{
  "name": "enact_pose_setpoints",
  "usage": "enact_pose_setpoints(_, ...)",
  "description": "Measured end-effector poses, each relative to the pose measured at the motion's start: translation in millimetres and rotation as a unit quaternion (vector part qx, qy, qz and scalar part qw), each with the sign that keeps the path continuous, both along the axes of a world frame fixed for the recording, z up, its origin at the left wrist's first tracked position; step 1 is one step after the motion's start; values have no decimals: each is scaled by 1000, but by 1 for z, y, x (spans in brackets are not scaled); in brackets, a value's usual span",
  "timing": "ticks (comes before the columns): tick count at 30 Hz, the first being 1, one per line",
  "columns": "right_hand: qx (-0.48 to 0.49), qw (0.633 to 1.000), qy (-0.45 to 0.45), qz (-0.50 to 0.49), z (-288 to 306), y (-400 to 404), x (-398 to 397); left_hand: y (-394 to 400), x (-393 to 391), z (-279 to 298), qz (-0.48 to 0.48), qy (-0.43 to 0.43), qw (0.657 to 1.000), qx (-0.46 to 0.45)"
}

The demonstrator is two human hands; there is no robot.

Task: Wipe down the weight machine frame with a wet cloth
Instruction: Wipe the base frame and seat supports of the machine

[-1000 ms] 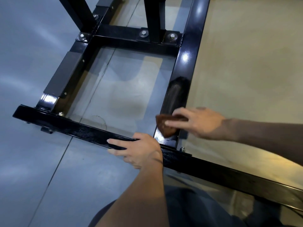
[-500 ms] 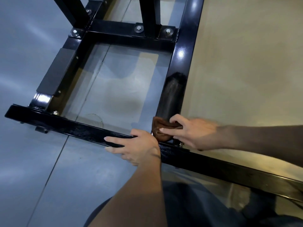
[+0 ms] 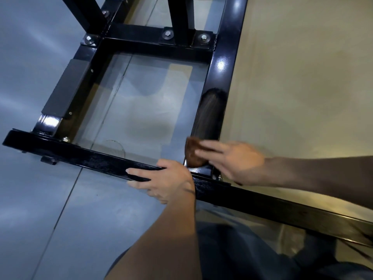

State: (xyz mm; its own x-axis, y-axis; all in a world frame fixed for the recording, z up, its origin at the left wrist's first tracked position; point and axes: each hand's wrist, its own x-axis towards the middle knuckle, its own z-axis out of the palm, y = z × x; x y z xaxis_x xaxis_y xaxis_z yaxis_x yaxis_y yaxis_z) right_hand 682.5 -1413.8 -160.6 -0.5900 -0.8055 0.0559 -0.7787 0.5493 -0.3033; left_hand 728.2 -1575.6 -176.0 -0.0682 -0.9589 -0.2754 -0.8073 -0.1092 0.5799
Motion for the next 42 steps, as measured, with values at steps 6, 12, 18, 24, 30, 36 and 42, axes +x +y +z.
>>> enact_pose_setpoints(6,68,992,101,37,-1,28,-79,0,-1,3,7,-2,1000,7)
enact_pose_setpoints(12,0,971,-18,-240,9,-10,-104,-1,0,5,3,-5,1000,23)
enact_pose_setpoints(18,-6,999,-31,20,3,2,12,-1,3,7,-6,-5,1000,27)
enact_pose_setpoints(24,28,996,87,-1,-3,32,-91,0,0,7,0,-10,1000,21)
enact_pose_setpoints(30,-5,974,-6,-227,-2,-3,-113,0,-1,8,2,-10,1000,24)
enact_pose_setpoints(36,3,998,18,54,-11,0,-12,0,0,4,2,-2,1000,17)
enact_pose_setpoints(42,48,991,121,-32,-14,28,-115,1,-2,5,5,-5,1000,13)
